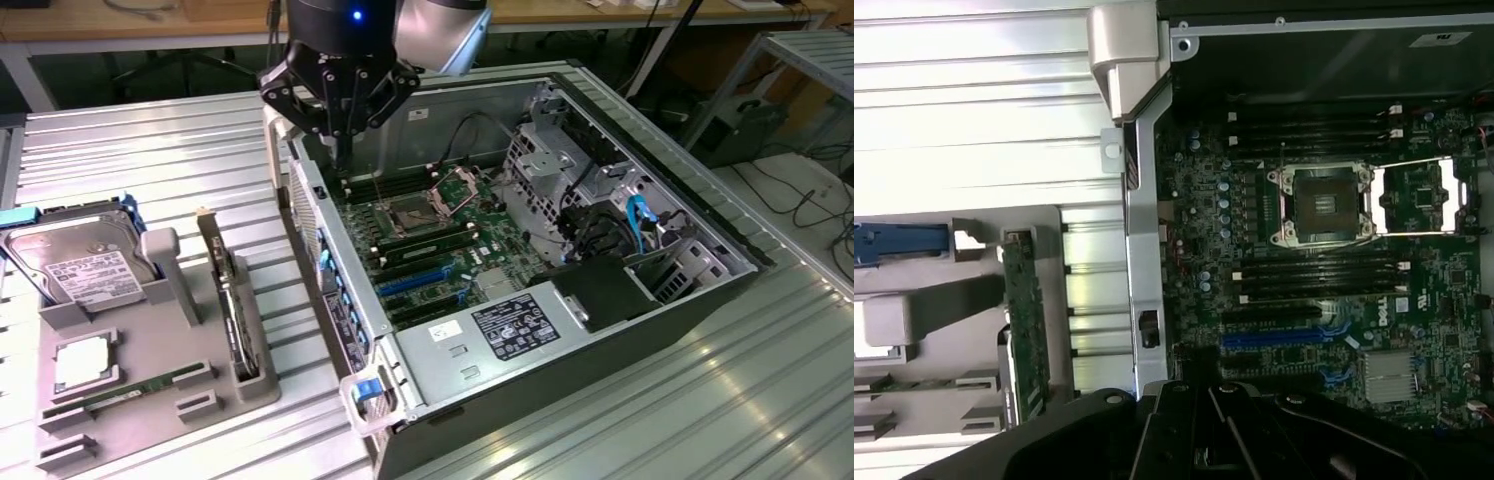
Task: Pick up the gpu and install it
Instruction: 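Reach for the gpu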
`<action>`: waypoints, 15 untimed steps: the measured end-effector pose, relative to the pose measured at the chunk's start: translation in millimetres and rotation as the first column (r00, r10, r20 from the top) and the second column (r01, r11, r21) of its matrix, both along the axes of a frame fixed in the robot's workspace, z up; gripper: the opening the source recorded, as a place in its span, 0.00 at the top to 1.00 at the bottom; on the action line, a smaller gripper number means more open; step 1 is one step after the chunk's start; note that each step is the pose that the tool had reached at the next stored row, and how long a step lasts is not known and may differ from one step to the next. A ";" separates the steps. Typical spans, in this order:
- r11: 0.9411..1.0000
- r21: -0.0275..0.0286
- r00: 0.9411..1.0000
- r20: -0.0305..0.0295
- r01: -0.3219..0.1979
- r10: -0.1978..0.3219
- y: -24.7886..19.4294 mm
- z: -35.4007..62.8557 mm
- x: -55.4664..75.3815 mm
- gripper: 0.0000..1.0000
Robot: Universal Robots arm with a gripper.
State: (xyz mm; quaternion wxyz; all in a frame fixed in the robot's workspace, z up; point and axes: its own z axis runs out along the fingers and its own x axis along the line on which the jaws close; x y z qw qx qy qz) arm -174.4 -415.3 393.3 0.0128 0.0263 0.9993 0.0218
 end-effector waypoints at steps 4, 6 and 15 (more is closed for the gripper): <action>1.000 0.000 1.000 0.000 -0.010 0.010 -3.6 -0.1 -2.5 0.89; 1.000 0.000 1.000 0.000 -0.012 0.012 -5.0 -0.1 -4.1 0.89; 1.000 0.000 1.000 0.000 -0.019 0.019 -9.6 0.0 -9.3 0.89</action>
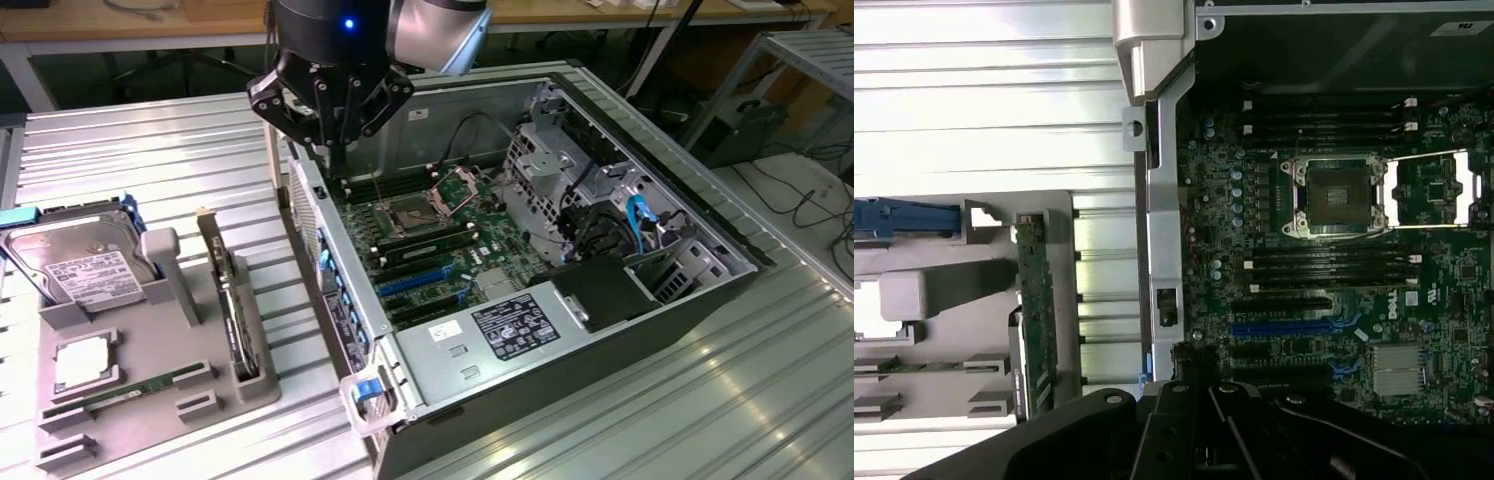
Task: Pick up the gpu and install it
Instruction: 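Reach for the gpu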
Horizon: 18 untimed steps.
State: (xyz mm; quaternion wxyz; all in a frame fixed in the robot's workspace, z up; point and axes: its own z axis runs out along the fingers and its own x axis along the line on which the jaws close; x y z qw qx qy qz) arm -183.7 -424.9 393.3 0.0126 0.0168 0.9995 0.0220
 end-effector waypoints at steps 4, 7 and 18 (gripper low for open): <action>1.000 0.000 1.000 0.000 -0.003 0.003 -1.4 0.0 -1.7 0.89; 1.000 0.000 1.000 0.000 -0.005 0.005 -2.5 0.0 -3.2 0.89; 1.000 0.000 1.000 0.000 -0.011 0.011 -6.0 0.0 -9.3 0.89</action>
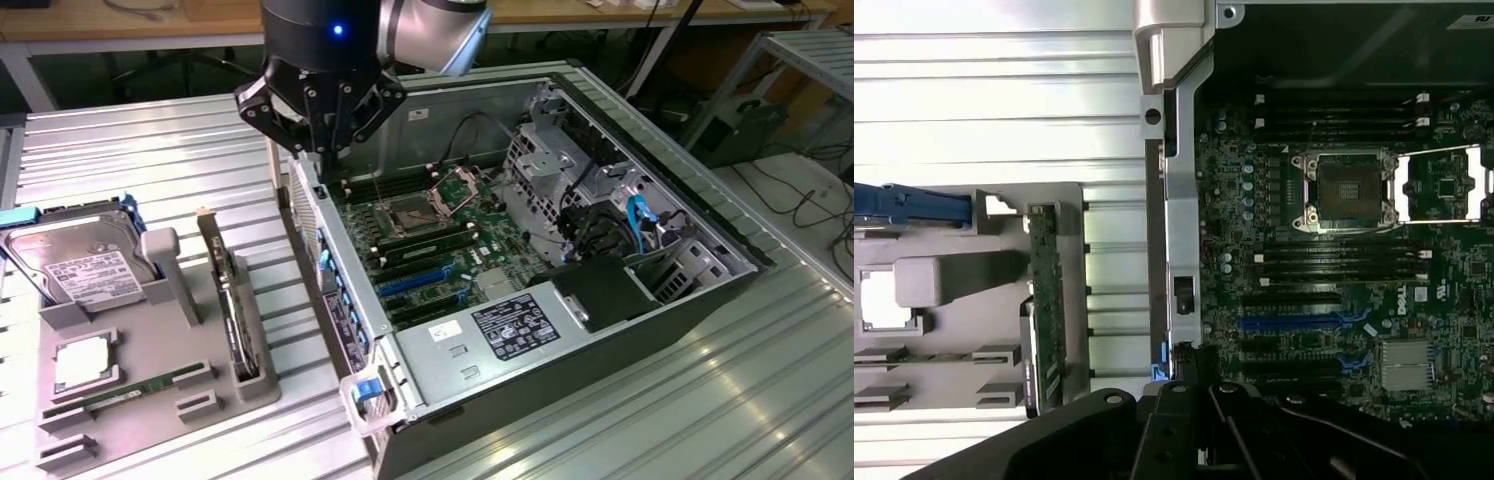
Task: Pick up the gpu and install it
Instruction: 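Reach for the gpu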
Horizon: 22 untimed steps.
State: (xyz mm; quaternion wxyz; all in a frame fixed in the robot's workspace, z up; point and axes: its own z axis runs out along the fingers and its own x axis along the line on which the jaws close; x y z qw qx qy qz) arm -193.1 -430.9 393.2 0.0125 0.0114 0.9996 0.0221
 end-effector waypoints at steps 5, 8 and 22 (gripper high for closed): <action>1.000 0.000 1.000 0.000 -0.002 0.002 -1.3 0.0 -3.1 0.89; 1.000 0.000 1.000 0.000 -0.003 0.003 -2.0 0.0 -4.6 0.89; 1.000 0.000 1.000 0.000 -0.009 0.009 -5.2 0.0 -13.9 0.89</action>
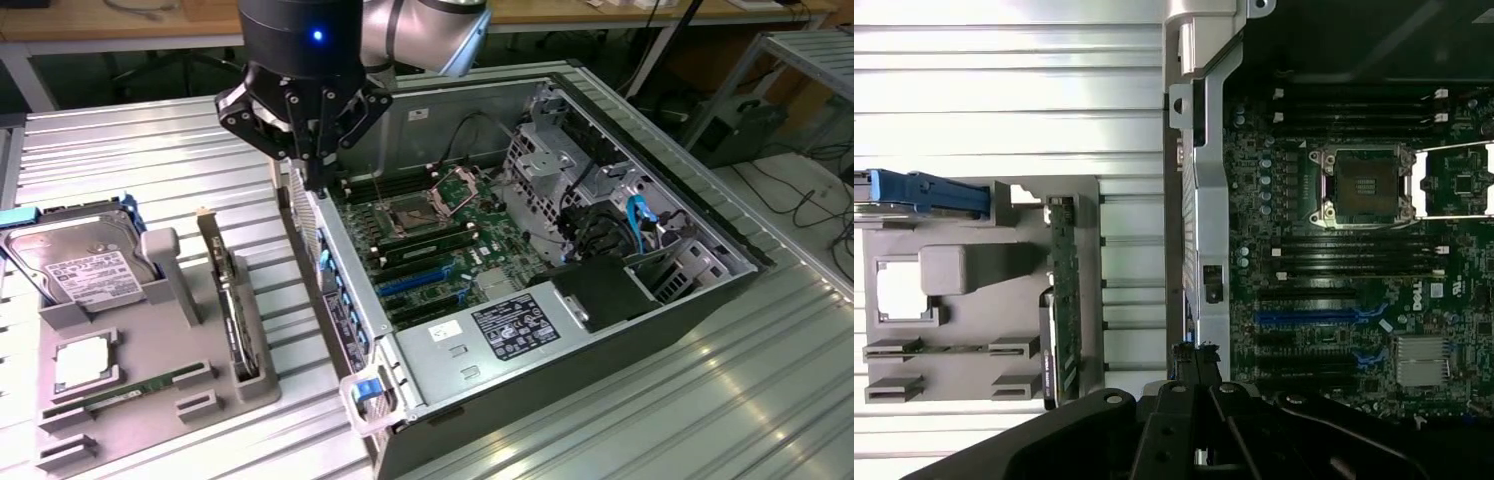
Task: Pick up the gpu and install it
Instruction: 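Reach for the gpu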
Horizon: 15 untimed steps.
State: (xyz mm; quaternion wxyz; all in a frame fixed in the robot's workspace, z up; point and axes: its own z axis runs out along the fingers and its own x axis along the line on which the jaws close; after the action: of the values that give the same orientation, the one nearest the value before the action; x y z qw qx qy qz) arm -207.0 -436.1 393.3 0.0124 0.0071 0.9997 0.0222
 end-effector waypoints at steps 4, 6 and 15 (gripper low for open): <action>1.000 0.000 1.000 0.000 -0.001 0.001 -0.2 0.0 -1.9 0.89; 1.000 0.000 1.000 0.000 -0.002 0.002 -0.3 0.0 -2.8 0.89; 1.000 0.000 1.000 0.000 -0.004 0.004 -1.3 0.0 -6.9 0.89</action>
State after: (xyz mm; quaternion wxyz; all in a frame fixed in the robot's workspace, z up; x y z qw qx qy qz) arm -213.9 -437.4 393.3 0.0123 0.0050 0.9997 0.0222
